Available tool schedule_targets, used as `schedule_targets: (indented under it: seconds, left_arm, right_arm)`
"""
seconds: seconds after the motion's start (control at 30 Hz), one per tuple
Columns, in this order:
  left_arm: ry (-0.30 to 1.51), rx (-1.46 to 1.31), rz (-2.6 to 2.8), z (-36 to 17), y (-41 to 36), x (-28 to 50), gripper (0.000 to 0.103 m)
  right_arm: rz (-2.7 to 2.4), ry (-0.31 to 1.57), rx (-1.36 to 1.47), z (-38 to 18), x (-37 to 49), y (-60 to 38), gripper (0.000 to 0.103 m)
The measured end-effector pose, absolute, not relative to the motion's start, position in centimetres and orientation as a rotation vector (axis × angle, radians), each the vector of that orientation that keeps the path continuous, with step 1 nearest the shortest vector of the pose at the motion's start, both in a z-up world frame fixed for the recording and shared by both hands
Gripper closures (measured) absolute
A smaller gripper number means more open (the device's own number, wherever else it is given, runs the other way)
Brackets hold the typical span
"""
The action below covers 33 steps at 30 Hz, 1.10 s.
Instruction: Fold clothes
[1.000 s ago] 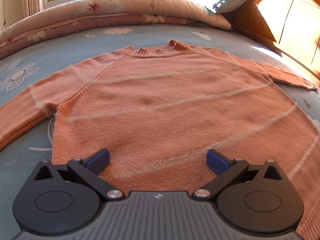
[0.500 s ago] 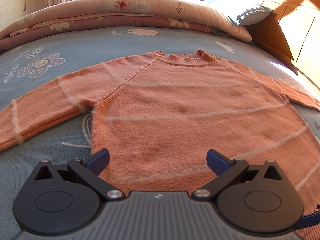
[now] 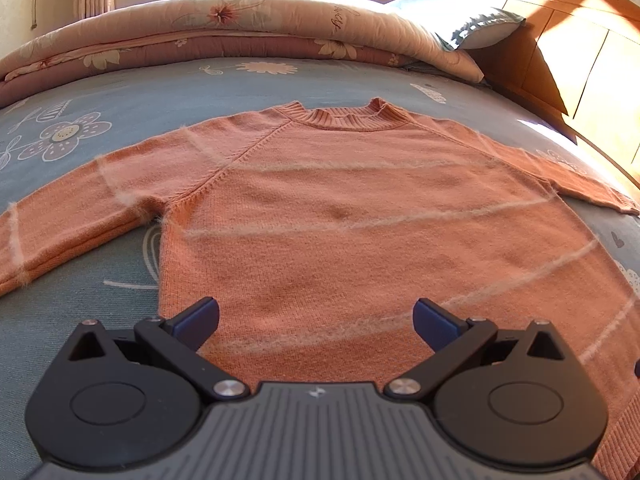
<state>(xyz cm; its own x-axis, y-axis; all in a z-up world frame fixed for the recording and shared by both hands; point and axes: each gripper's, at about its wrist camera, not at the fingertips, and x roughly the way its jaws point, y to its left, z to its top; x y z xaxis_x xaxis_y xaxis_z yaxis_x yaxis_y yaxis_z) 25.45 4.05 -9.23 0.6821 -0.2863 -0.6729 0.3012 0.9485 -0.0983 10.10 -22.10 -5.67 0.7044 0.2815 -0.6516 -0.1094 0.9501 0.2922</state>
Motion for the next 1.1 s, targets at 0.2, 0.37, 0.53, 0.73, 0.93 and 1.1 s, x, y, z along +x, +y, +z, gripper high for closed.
schedule_targets:
  seconds: [0.2, 0.37, 0.53, 0.73, 0.93, 1.1]
  left_arm:
    - [0.745, -0.075, -0.387, -8.7, 3.7, 22.6, 0.001]
    - [0.788, -0.118, -0.423, -9.2, 2.6, 17.1, 0.001]
    - [0.836, -0.143, -0.377, -10.2, 2.8, 13.1, 0.001]
    - [0.842, -0.175, -0.312, -9.7, 3.4, 9.8, 0.001]
    - [0.771, -0.179, -0.280, -7.9, 3.9, 12.7, 0.001]
    - [0.832, -0.260, -0.178, -9.5, 6.3, 16.6, 0.001]
  right_arm:
    - [0.133, 0.761, 0.185, -9.6, 11.6, -25.4, 0.000]
    - [0.199, 0.627, 0.054, -11.6, 9.7, -24.9, 0.000]
    - [0.194, 0.565, -0.054, -12.2, 8.8, -23.6, 0.000]
    - [0.212, 0.552, -0.005, -12.1, 8.8, -24.4, 0.000]
    - [0.205, 0.541, -0.053, -12.5, 8.5, -23.9, 0.000]
    - [0.204, 0.537, -0.047, -12.6, 8.5, -24.0, 0.000]
